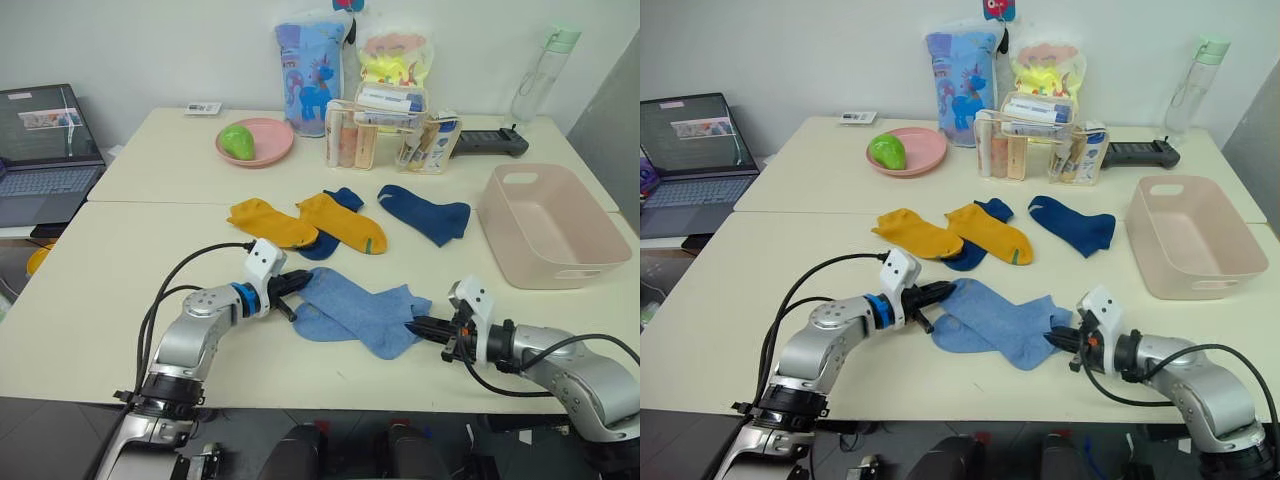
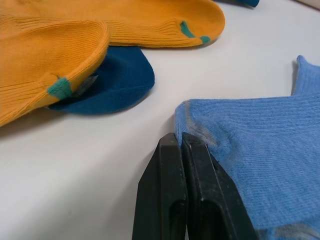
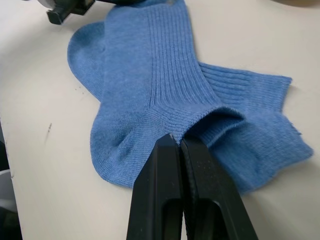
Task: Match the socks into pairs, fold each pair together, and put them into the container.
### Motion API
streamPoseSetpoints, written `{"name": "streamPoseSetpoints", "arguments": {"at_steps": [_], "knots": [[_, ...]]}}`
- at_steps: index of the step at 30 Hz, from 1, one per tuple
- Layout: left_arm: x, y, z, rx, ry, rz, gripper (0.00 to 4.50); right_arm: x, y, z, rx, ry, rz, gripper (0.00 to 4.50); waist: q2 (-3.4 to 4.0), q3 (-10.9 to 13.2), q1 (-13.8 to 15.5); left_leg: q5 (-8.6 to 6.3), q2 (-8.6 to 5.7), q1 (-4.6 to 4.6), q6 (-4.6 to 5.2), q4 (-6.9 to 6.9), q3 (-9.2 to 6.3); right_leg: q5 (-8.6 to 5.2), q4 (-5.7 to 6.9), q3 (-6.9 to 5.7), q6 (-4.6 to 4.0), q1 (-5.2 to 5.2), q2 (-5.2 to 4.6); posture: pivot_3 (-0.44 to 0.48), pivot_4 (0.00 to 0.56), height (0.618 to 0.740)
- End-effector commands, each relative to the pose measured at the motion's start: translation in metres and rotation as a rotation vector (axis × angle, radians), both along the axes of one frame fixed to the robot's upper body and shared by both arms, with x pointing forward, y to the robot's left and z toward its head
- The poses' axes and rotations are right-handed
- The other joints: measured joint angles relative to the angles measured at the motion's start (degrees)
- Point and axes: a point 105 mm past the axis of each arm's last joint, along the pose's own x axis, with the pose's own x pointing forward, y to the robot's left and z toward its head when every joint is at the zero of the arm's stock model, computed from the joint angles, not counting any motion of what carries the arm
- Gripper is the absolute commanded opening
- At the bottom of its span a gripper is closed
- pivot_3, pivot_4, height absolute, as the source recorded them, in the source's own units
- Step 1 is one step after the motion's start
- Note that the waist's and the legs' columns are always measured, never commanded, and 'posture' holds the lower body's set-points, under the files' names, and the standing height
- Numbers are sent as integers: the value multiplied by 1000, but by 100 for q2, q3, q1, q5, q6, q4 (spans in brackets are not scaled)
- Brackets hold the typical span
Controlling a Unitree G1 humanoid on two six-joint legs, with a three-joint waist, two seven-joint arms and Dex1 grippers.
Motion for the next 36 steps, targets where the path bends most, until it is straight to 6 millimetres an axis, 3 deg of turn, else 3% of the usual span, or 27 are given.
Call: {"name": "streamPoseSetpoints", "arguments": {"at_steps": [1,10,14,24,36], "knots": [[-9,3,20,-50,-41,0,23,9,-3,14,-21,-59,42,0,0,0,-14,0,1,1,0,0,0,0,0,0,0,0,1,0,150,740],[-27,-10,39,-188,-65,44,23,22,-14,24,-60,-65,97,0,0,0,5,0,0,1,0,1,3,0,-2,0,0,3,-1,0,150,740],[-45,-15,42,-235,-52,42,23,20,-16,24,-84,-44,142,0,0,0,4,0,2,1,0,1,4,0,-2,0,0,3,-1,0,150,740],[-74,-10,25,-222,-7,72,23,30,-21,26,-144,-41,177,0,1,0,12,-1,2,1,1,0,7,-1,-3,1,-1,4,-1,0,150,740],[-80,-9,11,-223,-48,132,23,51,-11,33,-208,-109,234,0,1,0,45,-1,2,0,2,-1,11,-1,-7,3,-1,4,-3,0,150,740]]}}
